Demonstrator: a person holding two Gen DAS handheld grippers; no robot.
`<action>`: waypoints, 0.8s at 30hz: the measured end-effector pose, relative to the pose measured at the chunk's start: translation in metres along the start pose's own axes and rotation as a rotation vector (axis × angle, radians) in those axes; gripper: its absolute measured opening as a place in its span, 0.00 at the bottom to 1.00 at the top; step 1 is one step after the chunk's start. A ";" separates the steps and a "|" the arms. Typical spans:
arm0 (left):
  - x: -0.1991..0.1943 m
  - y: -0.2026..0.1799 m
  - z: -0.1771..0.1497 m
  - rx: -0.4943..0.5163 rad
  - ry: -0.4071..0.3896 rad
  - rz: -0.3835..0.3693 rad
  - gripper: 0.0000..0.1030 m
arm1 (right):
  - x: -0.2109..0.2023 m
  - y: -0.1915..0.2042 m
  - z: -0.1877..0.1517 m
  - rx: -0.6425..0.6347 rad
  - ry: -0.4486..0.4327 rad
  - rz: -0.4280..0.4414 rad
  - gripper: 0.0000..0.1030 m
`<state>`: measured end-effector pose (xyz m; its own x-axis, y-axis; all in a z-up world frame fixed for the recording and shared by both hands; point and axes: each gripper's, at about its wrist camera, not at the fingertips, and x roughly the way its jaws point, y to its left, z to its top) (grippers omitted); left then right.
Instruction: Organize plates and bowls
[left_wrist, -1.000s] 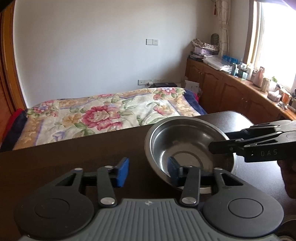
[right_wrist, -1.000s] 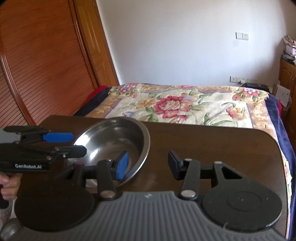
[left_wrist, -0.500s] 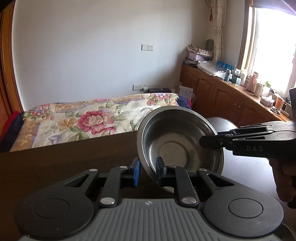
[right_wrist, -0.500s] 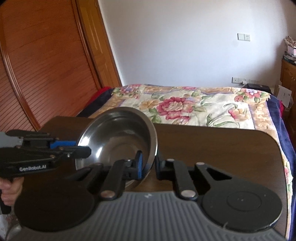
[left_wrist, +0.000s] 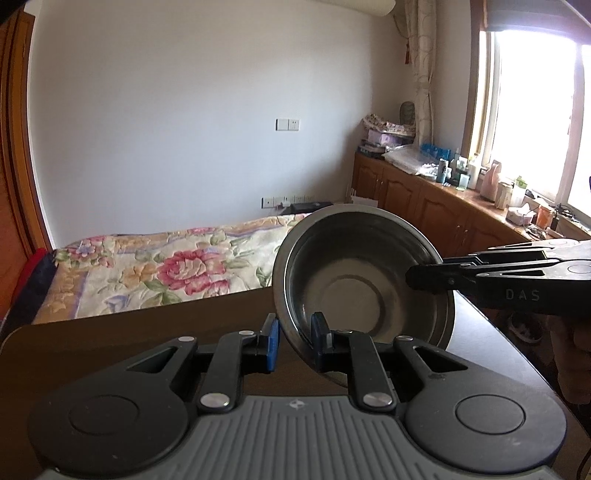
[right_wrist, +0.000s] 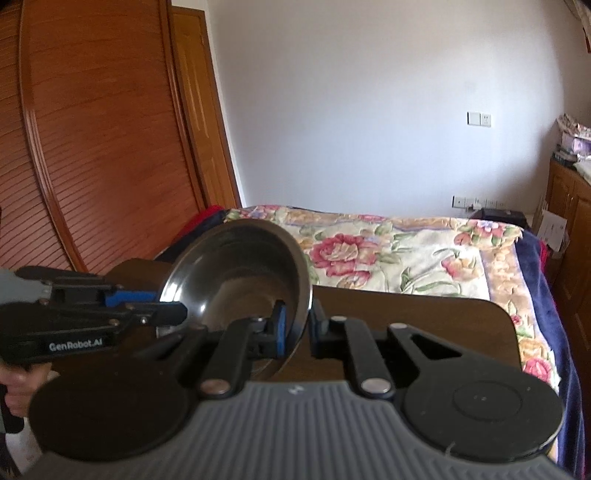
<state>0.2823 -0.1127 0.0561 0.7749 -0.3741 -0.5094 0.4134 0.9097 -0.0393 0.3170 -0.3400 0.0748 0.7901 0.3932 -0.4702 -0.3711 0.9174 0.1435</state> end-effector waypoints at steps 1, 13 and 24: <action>-0.003 -0.001 -0.001 0.002 -0.001 0.000 0.47 | -0.004 0.001 0.000 0.001 -0.005 0.004 0.14; -0.046 -0.012 -0.015 0.021 -0.027 -0.005 0.47 | -0.035 0.013 -0.010 -0.011 -0.043 0.001 0.14; -0.070 -0.014 -0.033 0.029 -0.027 -0.003 0.47 | -0.045 0.022 -0.020 -0.021 -0.046 0.010 0.14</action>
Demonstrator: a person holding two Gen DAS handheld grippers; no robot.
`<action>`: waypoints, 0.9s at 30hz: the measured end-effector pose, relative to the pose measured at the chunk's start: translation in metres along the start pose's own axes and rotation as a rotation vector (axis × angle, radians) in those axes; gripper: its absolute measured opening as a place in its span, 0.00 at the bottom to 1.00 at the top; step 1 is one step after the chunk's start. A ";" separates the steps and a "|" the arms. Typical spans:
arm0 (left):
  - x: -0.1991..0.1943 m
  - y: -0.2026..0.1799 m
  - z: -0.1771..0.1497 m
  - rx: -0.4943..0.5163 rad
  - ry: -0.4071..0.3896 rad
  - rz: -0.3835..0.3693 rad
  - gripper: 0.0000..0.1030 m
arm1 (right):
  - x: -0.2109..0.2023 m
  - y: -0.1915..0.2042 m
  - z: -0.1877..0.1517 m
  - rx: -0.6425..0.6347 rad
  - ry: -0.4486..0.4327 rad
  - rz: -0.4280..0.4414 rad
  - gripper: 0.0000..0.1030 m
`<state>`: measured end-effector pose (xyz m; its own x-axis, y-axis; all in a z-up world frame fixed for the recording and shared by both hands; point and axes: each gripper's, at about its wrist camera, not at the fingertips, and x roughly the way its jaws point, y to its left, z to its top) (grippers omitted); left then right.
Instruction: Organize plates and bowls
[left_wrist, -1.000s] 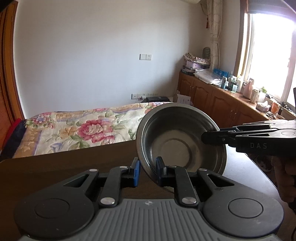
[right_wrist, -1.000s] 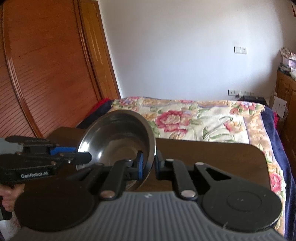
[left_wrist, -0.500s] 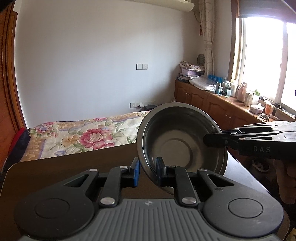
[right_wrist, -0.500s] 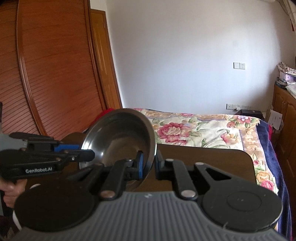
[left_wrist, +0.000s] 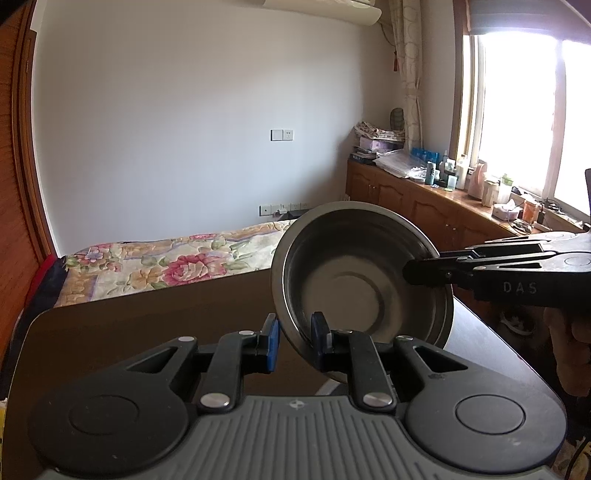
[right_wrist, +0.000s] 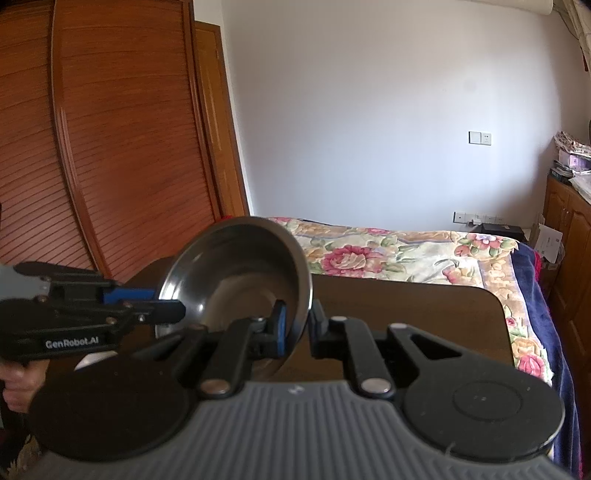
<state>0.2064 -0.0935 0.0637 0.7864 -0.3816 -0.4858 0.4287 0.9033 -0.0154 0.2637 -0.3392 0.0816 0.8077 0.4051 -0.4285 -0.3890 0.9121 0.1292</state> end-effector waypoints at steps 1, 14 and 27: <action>-0.001 0.000 -0.002 0.001 0.002 0.001 0.47 | 0.000 0.000 0.000 -0.001 -0.001 0.001 0.14; -0.021 -0.016 -0.032 0.004 0.028 -0.031 0.47 | -0.022 0.013 -0.026 -0.005 0.014 -0.004 0.14; -0.026 -0.022 -0.068 -0.010 0.062 -0.054 0.47 | -0.034 0.016 -0.063 0.048 0.048 -0.006 0.14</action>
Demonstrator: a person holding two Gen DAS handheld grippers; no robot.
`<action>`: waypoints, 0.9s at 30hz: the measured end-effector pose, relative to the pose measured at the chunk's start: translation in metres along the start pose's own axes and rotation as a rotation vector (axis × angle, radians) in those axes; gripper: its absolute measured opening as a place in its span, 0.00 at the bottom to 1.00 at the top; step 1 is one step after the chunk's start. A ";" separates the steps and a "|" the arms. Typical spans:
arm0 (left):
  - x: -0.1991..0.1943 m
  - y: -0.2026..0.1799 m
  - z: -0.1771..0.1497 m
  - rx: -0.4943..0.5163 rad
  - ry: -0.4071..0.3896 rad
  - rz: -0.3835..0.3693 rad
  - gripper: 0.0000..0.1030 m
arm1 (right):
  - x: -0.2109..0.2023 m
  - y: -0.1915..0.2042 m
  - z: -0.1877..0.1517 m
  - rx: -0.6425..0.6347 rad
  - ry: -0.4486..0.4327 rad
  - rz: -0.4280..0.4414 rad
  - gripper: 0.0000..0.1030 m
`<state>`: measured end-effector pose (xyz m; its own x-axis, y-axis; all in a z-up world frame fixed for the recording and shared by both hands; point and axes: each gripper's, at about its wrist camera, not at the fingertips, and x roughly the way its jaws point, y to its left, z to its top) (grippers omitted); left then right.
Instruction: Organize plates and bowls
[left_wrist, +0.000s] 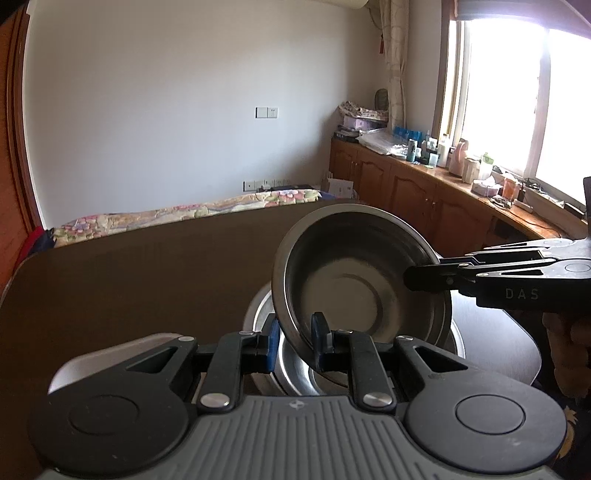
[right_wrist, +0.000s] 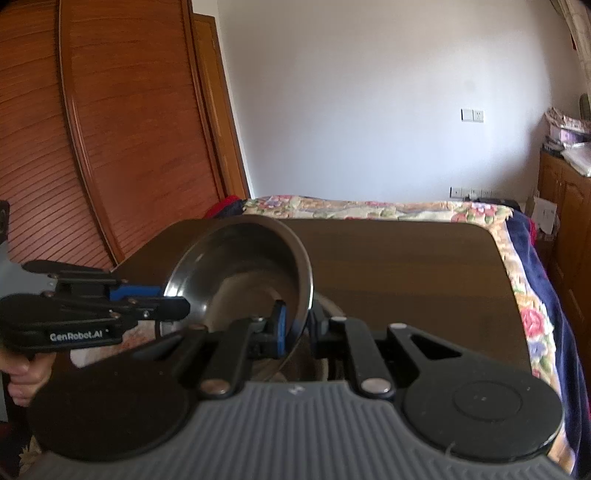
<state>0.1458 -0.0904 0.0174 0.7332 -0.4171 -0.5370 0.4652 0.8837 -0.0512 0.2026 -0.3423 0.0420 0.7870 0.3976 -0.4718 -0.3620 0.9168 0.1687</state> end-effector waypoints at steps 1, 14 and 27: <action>0.000 0.000 -0.002 -0.002 0.002 -0.001 0.47 | 0.000 0.000 -0.003 0.003 0.002 0.001 0.14; 0.009 -0.002 -0.019 -0.007 -0.015 -0.008 0.47 | 0.008 0.003 -0.020 0.005 0.013 -0.027 0.14; 0.012 0.003 -0.027 -0.025 -0.024 -0.018 0.48 | 0.013 0.002 -0.028 -0.002 -0.001 -0.053 0.15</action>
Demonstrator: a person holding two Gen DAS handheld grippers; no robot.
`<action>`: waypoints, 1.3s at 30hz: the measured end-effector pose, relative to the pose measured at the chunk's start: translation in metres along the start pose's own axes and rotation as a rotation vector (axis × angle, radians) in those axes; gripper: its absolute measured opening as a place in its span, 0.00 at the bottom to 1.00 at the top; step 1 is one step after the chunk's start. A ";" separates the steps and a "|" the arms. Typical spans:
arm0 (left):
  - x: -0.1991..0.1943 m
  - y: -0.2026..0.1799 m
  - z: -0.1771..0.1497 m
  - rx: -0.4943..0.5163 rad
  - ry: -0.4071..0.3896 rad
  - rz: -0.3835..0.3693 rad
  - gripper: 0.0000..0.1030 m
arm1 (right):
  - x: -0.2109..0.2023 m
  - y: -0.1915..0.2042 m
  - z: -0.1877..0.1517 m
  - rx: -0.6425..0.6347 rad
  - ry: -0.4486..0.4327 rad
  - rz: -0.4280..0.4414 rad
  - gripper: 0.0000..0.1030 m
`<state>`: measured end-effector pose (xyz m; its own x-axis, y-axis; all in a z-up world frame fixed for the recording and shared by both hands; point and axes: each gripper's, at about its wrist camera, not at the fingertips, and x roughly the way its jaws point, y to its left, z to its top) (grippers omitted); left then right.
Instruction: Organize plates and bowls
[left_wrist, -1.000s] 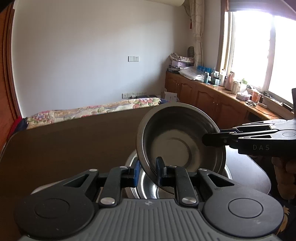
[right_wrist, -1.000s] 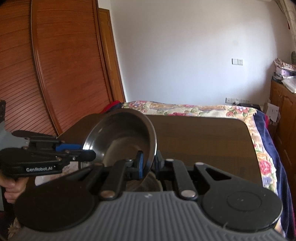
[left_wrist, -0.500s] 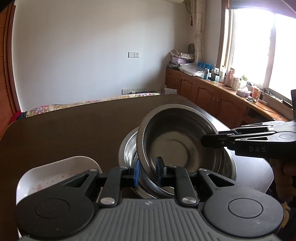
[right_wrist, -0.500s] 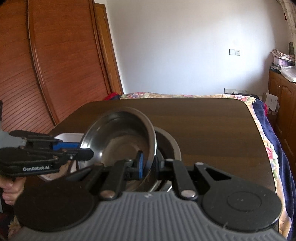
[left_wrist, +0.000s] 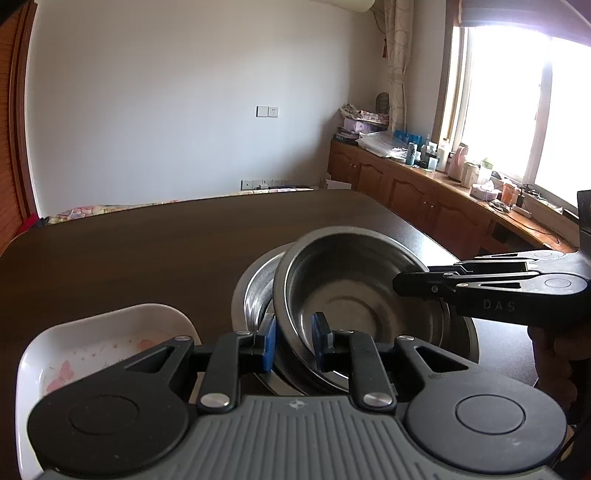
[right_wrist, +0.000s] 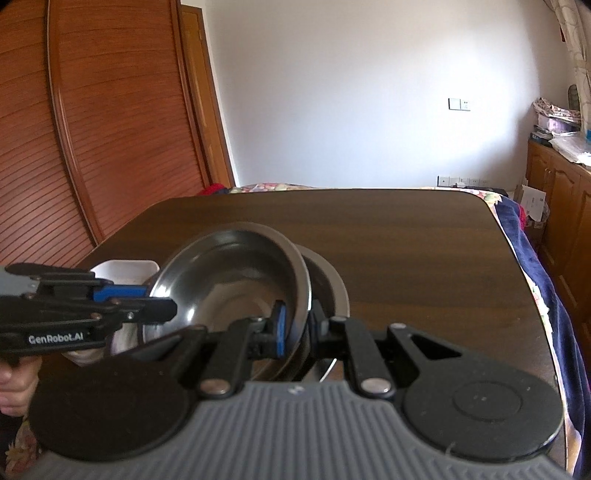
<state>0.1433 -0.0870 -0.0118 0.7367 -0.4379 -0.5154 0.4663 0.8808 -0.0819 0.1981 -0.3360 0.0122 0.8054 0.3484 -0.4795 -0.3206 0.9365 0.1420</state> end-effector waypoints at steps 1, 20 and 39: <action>-0.001 -0.001 -0.001 0.001 -0.005 -0.001 0.49 | 0.000 0.001 -0.001 -0.008 -0.006 -0.006 0.15; -0.041 -0.010 -0.019 0.003 -0.211 0.060 0.90 | -0.030 -0.006 -0.017 -0.012 -0.209 -0.059 0.34; -0.023 0.005 -0.034 -0.090 -0.183 0.041 0.99 | -0.015 -0.009 -0.030 0.048 -0.200 -0.072 0.54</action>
<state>0.1115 -0.0660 -0.0294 0.8348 -0.4194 -0.3567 0.3943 0.9076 -0.1443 0.1737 -0.3512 -0.0077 0.9097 0.2769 -0.3095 -0.2384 0.9584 0.1569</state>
